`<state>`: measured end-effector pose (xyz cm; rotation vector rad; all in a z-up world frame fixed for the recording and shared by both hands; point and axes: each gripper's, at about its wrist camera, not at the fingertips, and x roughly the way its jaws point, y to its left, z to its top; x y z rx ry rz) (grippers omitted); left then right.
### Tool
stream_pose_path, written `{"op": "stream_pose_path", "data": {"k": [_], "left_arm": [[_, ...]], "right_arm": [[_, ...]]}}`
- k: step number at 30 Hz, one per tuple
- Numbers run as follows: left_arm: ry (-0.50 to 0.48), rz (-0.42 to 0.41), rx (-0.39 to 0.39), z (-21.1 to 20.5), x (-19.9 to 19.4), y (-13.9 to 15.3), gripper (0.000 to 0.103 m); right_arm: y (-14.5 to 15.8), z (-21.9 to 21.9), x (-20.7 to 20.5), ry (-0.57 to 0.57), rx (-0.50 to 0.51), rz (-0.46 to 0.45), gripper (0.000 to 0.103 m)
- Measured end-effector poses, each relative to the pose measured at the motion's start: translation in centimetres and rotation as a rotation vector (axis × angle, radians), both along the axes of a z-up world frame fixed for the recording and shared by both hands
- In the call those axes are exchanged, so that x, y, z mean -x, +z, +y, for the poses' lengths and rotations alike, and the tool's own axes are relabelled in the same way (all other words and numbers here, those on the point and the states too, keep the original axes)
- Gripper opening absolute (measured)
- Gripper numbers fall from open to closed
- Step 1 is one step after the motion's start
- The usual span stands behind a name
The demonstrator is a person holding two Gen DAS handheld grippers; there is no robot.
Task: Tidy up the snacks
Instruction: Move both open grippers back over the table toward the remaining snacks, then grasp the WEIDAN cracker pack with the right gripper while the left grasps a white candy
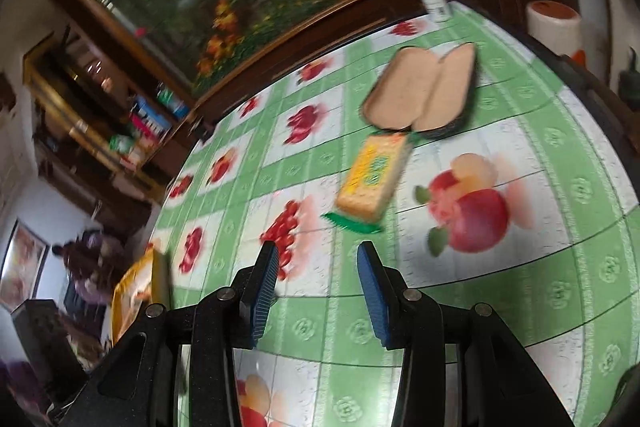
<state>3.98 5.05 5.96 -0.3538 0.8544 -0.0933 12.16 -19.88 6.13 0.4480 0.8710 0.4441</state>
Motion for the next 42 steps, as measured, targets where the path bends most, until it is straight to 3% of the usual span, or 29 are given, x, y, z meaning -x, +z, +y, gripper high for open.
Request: {"op": "stream_pose_path", "data": {"k": [3,10,11,12,14,22,27,29,32,37,42], "left_arm": [[-0.005,0.044,0.031,-1.5,-2.3,-1.3,0.066],[0.023,0.105,-0.03,-3.6,-5.5,-4.0,0.062],[0.021,0.11,-0.046,-3.9,-5.9,-4.3,0.052],[0.015,0.119,-0.068,-4.2,-6.4,-4.7,0.033],[0.003,0.112,-0.106,-4.5,-6.4,-5.1,0.014],[-0.024,0.042,-0.127,-2.4,-4.5,-5.4,0.014],[-0.009,0.02,-0.158,-1.8,-3.9,-5.4,0.014],[-0.007,0.015,-0.168,-1.6,-3.9,-5.4,0.014],[-0.003,0.014,-0.154,-1.2,-3.9,-5.5,0.014],[0.011,0.01,-0.156,-0.6,-4.0,-5.5,0.014],[0.007,0.011,-0.169,-0.8,-4.0,-5.5,0.014]], "right_arm": [[-0.3,-1.0,-0.4,-0.02,-0.049,0.042,0.044],[-0.3,-1.6,-0.3,-0.027,-0.09,0.074,0.044],[-0.3,-1.6,-0.3,-0.028,-0.089,0.072,0.044],[-0.2,-1.5,-0.3,-0.031,-0.087,0.068,0.044],[-0.1,-1.7,-0.3,-0.042,-0.081,0.063,0.044],[-0.7,-3.0,-2.0,-0.153,-0.003,0.054,0.048],[-1.6,-1.2,-4.0,-0.142,0.058,0.057,0.054],[-1.8,0.1,-5.0,-0.132,0.087,0.067,0.061],[-2.0,2.0,-6.9,-0.15,0.127,0.089,0.061],[-2.7,5.2,-9.8,-0.185,0.3,0.109,0.061],[-3.9,7.4,-9.6,-0.126,0.438,0.08,0.056]]}}
